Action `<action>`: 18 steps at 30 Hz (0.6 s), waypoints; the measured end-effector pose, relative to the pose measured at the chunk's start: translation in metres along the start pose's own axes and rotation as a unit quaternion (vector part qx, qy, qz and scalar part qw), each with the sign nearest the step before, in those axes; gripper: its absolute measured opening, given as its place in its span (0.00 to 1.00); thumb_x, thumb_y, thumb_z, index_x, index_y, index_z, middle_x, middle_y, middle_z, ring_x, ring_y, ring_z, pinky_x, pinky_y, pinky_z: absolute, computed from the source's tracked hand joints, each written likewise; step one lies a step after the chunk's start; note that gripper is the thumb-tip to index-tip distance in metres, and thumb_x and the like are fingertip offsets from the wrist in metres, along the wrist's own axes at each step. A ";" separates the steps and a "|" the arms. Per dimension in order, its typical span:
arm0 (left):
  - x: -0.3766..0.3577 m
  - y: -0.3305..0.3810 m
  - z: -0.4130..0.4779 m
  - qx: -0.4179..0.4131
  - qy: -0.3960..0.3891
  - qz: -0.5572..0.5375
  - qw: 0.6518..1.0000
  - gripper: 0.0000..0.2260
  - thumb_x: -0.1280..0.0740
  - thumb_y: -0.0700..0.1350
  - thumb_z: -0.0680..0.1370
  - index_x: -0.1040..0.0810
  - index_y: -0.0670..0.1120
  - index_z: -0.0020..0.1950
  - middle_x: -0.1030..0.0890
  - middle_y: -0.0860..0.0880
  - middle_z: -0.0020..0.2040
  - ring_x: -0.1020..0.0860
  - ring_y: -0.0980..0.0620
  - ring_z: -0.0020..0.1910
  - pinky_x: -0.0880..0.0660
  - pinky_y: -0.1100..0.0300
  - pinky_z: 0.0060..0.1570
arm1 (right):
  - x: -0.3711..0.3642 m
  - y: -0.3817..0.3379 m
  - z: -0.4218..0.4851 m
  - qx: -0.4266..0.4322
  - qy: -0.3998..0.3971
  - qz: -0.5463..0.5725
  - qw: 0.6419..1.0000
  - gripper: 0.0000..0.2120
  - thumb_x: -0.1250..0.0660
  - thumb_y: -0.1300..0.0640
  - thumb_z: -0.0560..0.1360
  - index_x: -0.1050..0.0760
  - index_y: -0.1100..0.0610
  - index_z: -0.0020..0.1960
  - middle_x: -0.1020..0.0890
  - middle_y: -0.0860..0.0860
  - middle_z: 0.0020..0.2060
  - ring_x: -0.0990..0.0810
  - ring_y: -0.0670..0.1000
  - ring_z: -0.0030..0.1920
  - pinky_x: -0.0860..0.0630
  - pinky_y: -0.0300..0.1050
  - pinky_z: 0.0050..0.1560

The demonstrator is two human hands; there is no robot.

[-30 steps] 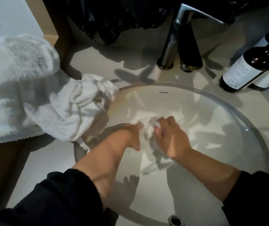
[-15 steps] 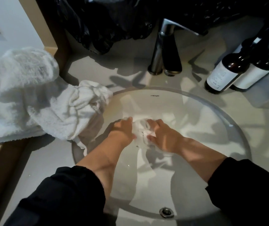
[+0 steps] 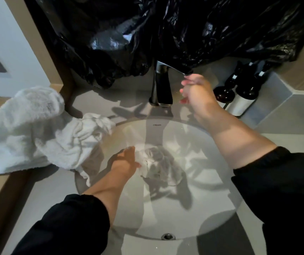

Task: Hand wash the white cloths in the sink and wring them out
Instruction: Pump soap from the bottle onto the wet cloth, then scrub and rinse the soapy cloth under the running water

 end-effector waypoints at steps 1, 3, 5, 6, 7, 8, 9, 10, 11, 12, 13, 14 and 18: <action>0.000 -0.001 -0.001 0.004 -0.001 -0.004 1.000 0.25 0.32 0.54 0.76 0.35 0.50 0.69 0.29 0.48 0.68 0.28 0.47 0.66 0.29 0.51 0.62 | -0.004 -0.001 -0.001 -0.045 0.005 0.033 0.998 0.11 0.43 0.67 0.79 0.25 0.67 0.58 0.30 0.48 0.36 0.30 0.48 0.32 0.29 0.41 0.33; 0.001 -0.002 -0.005 0.009 -0.007 -0.008 1.000 0.24 0.32 0.54 0.76 0.35 0.49 0.68 0.28 0.48 0.67 0.28 0.46 0.65 0.29 0.51 0.61 | -0.009 -0.002 -0.003 -0.098 -0.004 0.067 0.993 0.07 0.42 0.65 0.79 0.26 0.61 0.47 0.28 0.50 0.33 0.29 0.49 0.28 0.30 0.41 0.37; 0.001 -0.002 -0.008 0.013 -0.013 -0.012 1.000 0.24 0.32 0.54 0.76 0.34 0.49 0.68 0.27 0.47 0.66 0.27 0.46 0.64 0.28 0.51 0.60 | -0.012 -0.007 0.002 -0.075 -0.014 0.035 0.996 0.08 0.43 0.67 0.78 0.28 0.58 0.51 0.27 0.50 0.34 0.27 0.49 0.29 0.29 0.44 0.44; 0.001 -0.002 -0.008 0.015 -0.018 -0.012 1.000 0.24 0.32 0.53 0.76 0.34 0.48 0.68 0.27 0.47 0.66 0.27 0.45 0.64 0.28 0.51 0.59 | -0.013 -0.012 0.004 -0.052 -0.014 0.003 0.999 0.12 0.44 0.67 0.79 0.27 0.57 0.57 0.27 0.50 0.36 0.27 0.48 0.30 0.27 0.45 0.44; 0.001 -0.002 -0.008 0.015 -0.019 -0.012 1.000 0.23 0.32 0.53 0.76 0.33 0.48 0.68 0.26 0.47 0.65 0.27 0.45 0.63 0.28 0.51 0.59 | -0.015 -0.019 0.008 -0.031 -0.011 -0.026 0.999 0.15 0.44 0.67 0.79 0.28 0.56 0.62 0.27 0.49 0.39 0.26 0.47 0.31 0.25 0.43 0.41; 0.002 -0.001 -0.009 0.016 -0.021 -0.011 1.000 0.22 0.32 0.53 0.76 0.32 0.47 0.67 0.26 0.47 0.64 0.26 0.45 0.62 0.28 0.52 0.57 | -0.019 -0.026 0.010 -0.017 -0.011 -0.051 0.999 0.16 0.44 0.66 0.80 0.29 0.56 0.65 0.26 0.49 0.42 0.26 0.47 0.33 0.23 0.41 0.38; 0.002 -0.001 -0.008 0.015 -0.021 -0.010 1.000 0.22 0.32 0.53 0.76 0.31 0.48 0.66 0.25 0.47 0.63 0.26 0.45 0.61 0.27 0.52 0.56 | -0.023 -0.032 0.013 -0.007 -0.012 -0.071 0.997 0.16 0.44 0.65 0.80 0.30 0.56 0.66 0.26 0.49 0.46 0.25 0.48 0.36 0.22 0.41 0.38; 0.003 -0.001 -0.009 0.016 -0.026 -0.011 0.999 0.22 0.32 0.54 0.75 0.32 0.48 0.66 0.25 0.47 0.63 0.26 0.45 0.61 0.27 0.52 0.56 | -0.026 -0.035 0.016 0.001 -0.017 -0.090 0.996 0.17 0.44 0.66 0.80 0.31 0.57 0.67 0.27 0.49 0.50 0.24 0.49 0.41 0.20 0.43 0.41; 0.003 -0.001 -0.009 0.017 -0.031 -0.012 0.999 0.24 0.32 0.54 0.75 0.32 0.48 0.67 0.26 0.47 0.64 0.26 0.45 0.62 0.27 0.51 0.57 | -0.029 -0.035 0.018 0.013 -0.020 -0.105 0.994 0.19 0.45 0.68 0.79 0.32 0.57 0.68 0.29 0.50 0.53 0.25 0.51 0.45 0.20 0.44 0.42; 0.003 -0.001 -0.010 0.021 -0.041 -0.012 0.999 0.25 0.32 0.55 0.75 0.33 0.49 0.69 0.27 0.47 0.65 0.27 0.45 0.63 0.27 0.50 0.59 | -0.029 -0.034 0.017 0.037 -0.024 -0.121 0.992 0.20 0.45 0.69 0.78 0.33 0.57 0.67 0.30 0.50 0.53 0.26 0.52 0.47 0.22 0.44 0.42; 0.003 -0.001 -0.009 0.023 -0.047 -0.011 0.999 0.27 0.32 0.55 0.74 0.34 0.49 0.70 0.28 0.47 0.66 0.28 0.45 0.65 0.27 0.49 0.60 | -0.027 -0.031 0.013 0.078 -0.034 -0.145 0.986 0.21 0.45 0.70 0.76 0.33 0.58 0.67 0.30 0.50 0.53 0.27 0.51 0.47 0.24 0.43 0.41; 0.003 -0.001 -0.008 0.023 -0.052 -0.009 0.998 0.27 0.32 0.55 0.74 0.35 0.50 0.71 0.29 0.47 0.67 0.29 0.44 0.66 0.28 0.48 0.61 | -0.024 -0.024 0.007 0.128 -0.041 -0.173 0.976 0.21 0.44 0.71 0.75 0.32 0.58 0.66 0.30 0.50 0.52 0.28 0.51 0.47 0.26 0.41 0.43; 0.004 0.015 -0.003 -0.065 -0.069 -0.006 0.995 0.28 0.35 0.48 0.76 0.38 0.51 0.74 0.35 0.46 0.71 0.37 0.43 0.71 0.34 0.52 0.67 | 0.010 0.053 -0.006 0.168 0.021 -0.247 0.954 0.11 0.39 0.67 0.75 0.23 0.59 0.53 0.22 0.52 0.46 0.23 0.53 0.48 0.27 0.37 0.50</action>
Point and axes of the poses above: each hand's wrist, its own z-axis towards the middle knuckle, its own x-axis out of the back of the hand, y = z × x, the point moved 6 cm from there along z, towards the middle knuckle
